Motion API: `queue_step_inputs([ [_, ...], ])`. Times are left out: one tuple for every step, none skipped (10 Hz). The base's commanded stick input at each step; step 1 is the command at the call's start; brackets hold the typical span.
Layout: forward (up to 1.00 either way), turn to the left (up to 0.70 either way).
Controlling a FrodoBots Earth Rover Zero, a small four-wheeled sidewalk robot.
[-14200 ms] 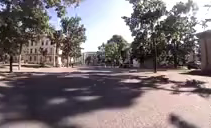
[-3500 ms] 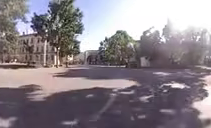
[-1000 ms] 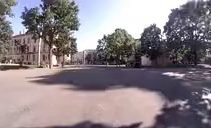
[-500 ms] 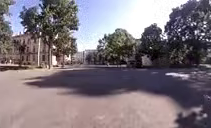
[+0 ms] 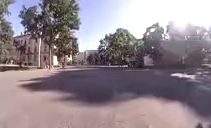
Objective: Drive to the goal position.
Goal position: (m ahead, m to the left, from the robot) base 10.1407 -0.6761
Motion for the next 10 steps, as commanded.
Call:
queue_step_inputs([
  [0.70, 0.06],
  [0.70, 0.00],
  [0.70, 0.00],
  [0.70, 0.00],
  [0.70, 0.00],
  [0.70, 0.00],
  [0.70, 0.00],
  [0.70, 0.01],
  [0.70, 0.07],
  [0.70, 0.12],
])
